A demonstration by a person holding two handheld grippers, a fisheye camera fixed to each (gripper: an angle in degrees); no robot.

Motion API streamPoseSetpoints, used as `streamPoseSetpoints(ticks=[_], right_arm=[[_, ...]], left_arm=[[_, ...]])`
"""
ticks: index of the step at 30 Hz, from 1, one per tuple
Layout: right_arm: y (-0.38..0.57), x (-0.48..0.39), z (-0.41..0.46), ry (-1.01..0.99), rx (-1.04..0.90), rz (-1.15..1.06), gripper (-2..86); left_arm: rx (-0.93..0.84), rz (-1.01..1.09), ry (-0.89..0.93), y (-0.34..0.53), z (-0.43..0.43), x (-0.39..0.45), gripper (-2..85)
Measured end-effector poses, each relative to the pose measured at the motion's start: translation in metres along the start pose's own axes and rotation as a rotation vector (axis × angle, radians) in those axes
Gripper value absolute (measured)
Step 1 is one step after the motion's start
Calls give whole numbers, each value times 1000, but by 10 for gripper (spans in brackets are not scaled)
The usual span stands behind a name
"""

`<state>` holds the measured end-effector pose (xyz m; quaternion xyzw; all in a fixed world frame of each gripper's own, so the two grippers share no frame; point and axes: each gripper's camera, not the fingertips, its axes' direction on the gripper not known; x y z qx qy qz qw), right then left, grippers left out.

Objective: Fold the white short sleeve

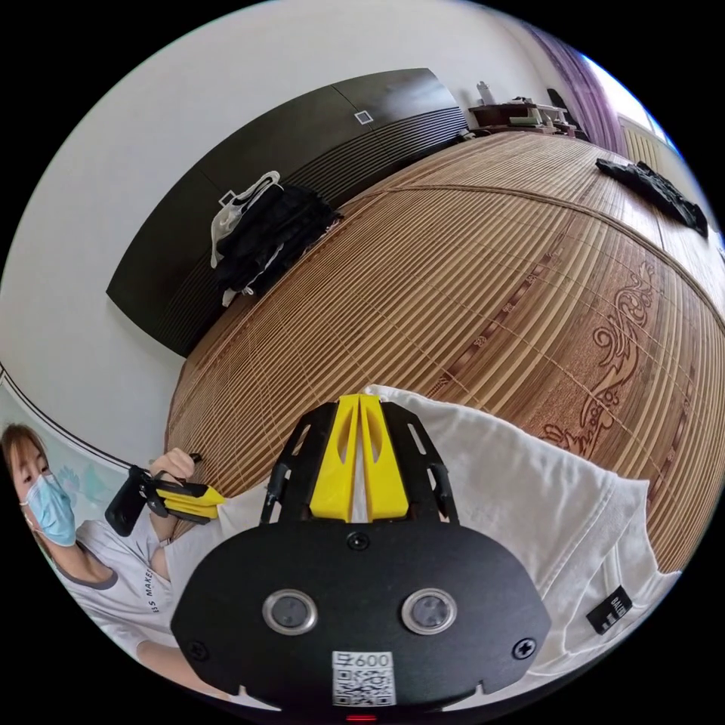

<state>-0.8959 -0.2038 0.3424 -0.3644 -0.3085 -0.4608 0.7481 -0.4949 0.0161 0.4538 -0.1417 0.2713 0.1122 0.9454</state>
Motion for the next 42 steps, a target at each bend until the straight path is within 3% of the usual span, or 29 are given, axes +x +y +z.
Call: streamPoseSetpoints(ticks=[4, 12, 15, 19, 22, 25, 30, 34, 38, 42], right_arm=[[5, -3, 1, -4, 12, -2, -8], [9, -16, 4, 32, 23, -24, -8], [11, -32, -6, 38, 68, -51, -8], [29, -92, -33, 2, 133, -118, -9], [55, -136, -14, -61, -34, -139, -9], [83, -160, 3, -58, -108, -152, -8], [97, -162, 21, -83, -134, -134, -8], [103, -158, 36, -43, -154, -112, -8], [115, -160, 34, -21, -171, -105, -8], [149, -165, 7, 55, -166, -115, -8]], left_arm=[[-90, -65, 107, 4, 6, -37, 22], [-98, -77, 177, 27, 1, -104, 12], [13, -302, 171, 60, -17, -168, 9], [267, -757, 490, 97, -4, -249, 4], [200, -1019, 749, 107, 54, -281, 1], [143, -1055, 945, 105, 97, -295, 0], [73, -1073, 831, 98, 108, -317, 1], [-60, -1033, 862, 80, 135, -314, 1], [-139, -937, 713, 53, 129, -314, 0], [-151, -912, 690, 46, 131, -316, 1]])
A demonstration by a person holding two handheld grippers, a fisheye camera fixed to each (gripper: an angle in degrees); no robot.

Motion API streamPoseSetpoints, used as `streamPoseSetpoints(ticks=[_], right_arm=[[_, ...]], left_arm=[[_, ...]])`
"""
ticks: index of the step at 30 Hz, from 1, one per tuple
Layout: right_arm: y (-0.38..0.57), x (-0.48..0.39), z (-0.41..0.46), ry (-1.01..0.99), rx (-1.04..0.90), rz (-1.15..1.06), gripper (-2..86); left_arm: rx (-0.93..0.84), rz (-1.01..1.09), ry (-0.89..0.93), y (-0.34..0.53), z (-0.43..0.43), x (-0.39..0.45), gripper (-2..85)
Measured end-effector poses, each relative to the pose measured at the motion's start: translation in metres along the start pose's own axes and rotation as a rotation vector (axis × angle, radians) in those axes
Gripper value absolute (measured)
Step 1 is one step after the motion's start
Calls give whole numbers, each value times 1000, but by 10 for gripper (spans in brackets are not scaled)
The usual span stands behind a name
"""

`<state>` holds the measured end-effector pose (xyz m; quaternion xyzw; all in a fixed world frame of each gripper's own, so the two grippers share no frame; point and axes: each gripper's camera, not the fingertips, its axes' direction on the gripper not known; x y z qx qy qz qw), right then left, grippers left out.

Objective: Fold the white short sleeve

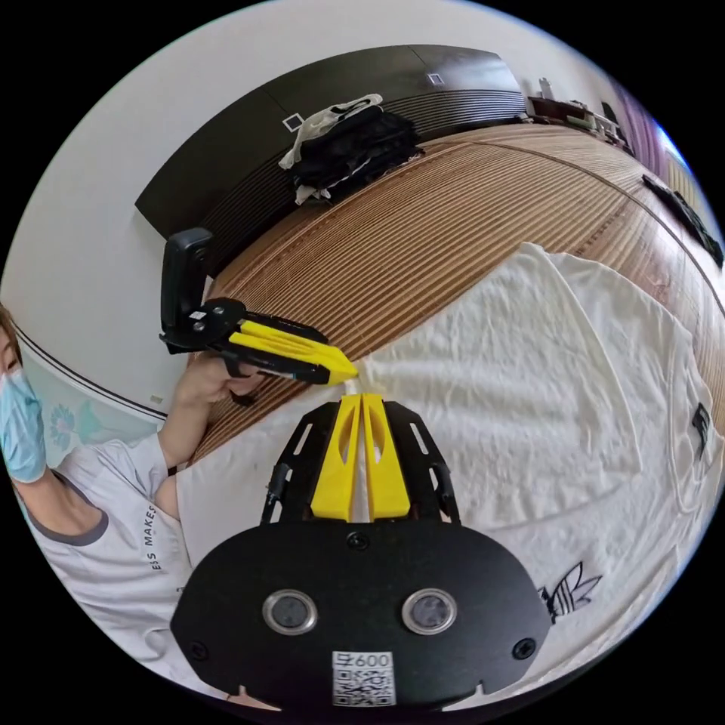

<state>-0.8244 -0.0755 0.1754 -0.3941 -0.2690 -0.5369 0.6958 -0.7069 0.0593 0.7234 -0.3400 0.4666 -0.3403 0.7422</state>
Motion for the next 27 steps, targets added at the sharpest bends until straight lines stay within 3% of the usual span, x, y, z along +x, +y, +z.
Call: streamPoseSetpoints(ticks=[8, 12, 15, 20, 27], right_arm=[[58, 4, -42, 116, -100, 51, -8], [22, -18, -64, 73, 140, -13, -8], [-37, -18, -27, 30, 143, -89, -8], [-92, 41, 45, -10, -79, -57, -8], [-106, 180, 19, -174, 113, 235, -8]], left_arm=[[-2, -19, 46, -10, 2, -8, 0], [-5, -2, 15, -13, 4, 1, 0], [-5, 7, -4, -14, 6, 7, -1], [-4, 18, -21, -14, 11, 16, -1], [-6, 37, -55, -12, 20, 31, 0]])
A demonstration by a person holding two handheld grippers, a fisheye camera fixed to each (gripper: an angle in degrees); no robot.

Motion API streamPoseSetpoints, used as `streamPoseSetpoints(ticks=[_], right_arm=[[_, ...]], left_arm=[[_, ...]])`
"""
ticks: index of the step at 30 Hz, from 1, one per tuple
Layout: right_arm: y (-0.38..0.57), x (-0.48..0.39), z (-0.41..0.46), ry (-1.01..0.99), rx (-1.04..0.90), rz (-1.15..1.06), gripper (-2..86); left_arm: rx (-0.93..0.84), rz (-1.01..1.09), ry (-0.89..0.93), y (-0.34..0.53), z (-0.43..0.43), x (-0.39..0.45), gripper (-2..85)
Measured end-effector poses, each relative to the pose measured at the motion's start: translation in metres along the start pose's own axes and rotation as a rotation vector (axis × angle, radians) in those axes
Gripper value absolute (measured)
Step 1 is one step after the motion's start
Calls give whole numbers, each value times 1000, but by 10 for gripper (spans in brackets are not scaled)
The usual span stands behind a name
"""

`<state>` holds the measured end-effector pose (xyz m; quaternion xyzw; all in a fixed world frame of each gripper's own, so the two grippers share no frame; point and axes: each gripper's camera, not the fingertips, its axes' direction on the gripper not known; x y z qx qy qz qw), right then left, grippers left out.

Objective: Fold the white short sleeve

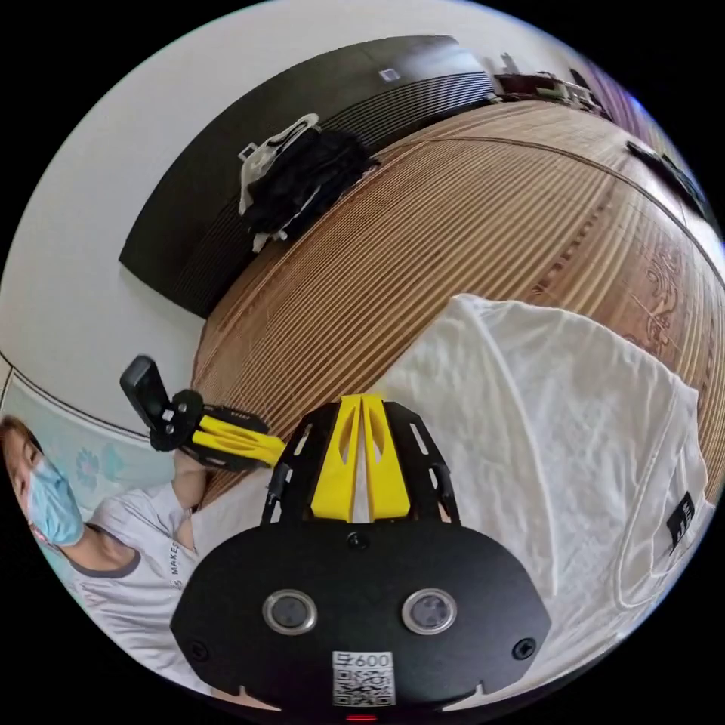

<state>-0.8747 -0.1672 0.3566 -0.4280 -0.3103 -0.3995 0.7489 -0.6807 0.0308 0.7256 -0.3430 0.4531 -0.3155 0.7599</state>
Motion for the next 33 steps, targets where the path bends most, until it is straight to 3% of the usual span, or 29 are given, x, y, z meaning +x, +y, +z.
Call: streamPoseSetpoints(ticks=[6, 9, 11, 15, 29, 33], right_arm=[[-11, 61, -27, -3, 235, 128, -8], [-1, 44, -38, -53, 339, -28, -8], [-4, 38, -30, -81, 256, -53, -8], [-11, 53, -9, 49, 84, -16, -8], [126, 175, -108, 71, 130, 168, -8], [126, 161, -101, 124, 193, 74, -8]], left_arm=[[1, 9, -14, 2, 8, 12, 0], [-2, 2, -2, 4, 12, 15, 0], [-3, -4, 8, 4, 15, 16, 0], [-3, 5, -11, 7, 22, 26, 0], [-1, 5, -9, 19, 44, 54, 1], [-1, 8, -14, 22, 50, 64, 1]])
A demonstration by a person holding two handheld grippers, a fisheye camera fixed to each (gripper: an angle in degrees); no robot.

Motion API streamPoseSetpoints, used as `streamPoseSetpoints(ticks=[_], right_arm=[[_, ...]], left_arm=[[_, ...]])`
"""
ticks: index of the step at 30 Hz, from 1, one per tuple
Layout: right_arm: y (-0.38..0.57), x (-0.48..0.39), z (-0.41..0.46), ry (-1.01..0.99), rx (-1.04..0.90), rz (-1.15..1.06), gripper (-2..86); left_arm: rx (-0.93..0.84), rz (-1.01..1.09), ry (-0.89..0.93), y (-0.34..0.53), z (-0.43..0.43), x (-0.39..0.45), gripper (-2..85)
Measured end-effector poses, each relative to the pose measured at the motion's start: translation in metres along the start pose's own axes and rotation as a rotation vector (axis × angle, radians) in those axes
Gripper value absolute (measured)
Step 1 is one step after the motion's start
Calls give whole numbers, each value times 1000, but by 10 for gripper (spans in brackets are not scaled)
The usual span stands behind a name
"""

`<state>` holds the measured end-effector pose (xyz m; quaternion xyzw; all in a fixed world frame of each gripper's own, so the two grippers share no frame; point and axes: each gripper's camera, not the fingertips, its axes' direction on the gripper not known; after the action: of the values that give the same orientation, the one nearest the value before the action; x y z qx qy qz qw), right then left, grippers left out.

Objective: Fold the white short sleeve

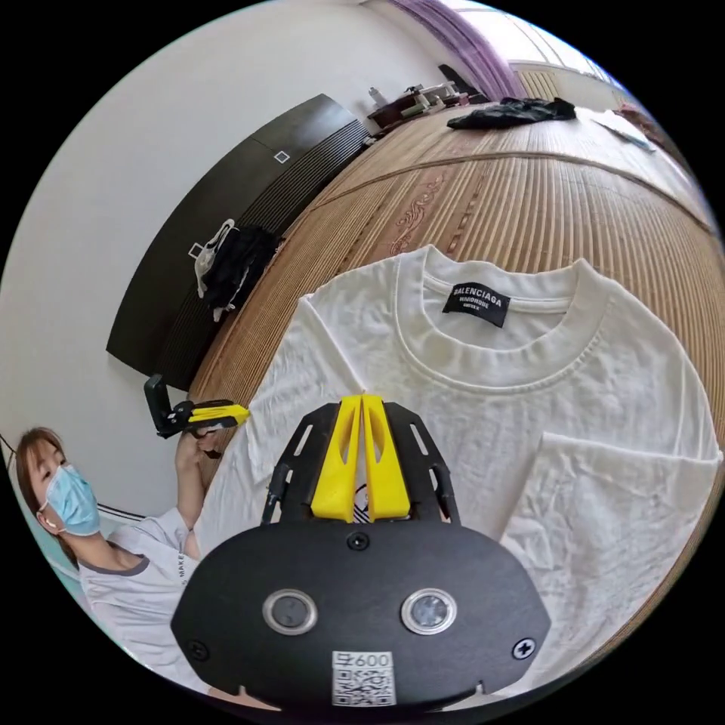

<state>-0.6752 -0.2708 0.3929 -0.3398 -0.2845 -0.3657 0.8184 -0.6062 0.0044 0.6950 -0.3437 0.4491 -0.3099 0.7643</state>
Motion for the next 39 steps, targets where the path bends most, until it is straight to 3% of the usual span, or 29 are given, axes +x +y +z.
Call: streamPoseSetpoints(ticks=[2, 4, 11, 21, 26, 28, 35, 39], right_arm=[[-10, -21, 26, -111, 11, -76, -9], [-22, -58, 85, -240, -113, -171, -9], [-8, -97, 190, -157, -362, -290, -9], [49, 20, 143, -203, -243, -85, -9], [52, 8, 203, -276, -251, -124, -9], [69, -2, 239, -184, -359, -182, -9], [159, 37, 222, -159, -308, -120, -9], [255, 33, 181, 14, -171, -125, -9]], left_arm=[[-1, 8, -16, 3, 4, 10, 0], [-2, 14, -27, 5, 7, 17, 0], [0, 17, -31, 15, 19, 40, 0], [1, 20, -31, 31, 30, 76, 1], [2, 17, -24, 43, 35, 99, 1], [3, 18, -25, 47, 36, 108, 1], [5, 16, -16, 68, 36, 143, 0], [6, 23, -30, 79, 34, 166, 1]])
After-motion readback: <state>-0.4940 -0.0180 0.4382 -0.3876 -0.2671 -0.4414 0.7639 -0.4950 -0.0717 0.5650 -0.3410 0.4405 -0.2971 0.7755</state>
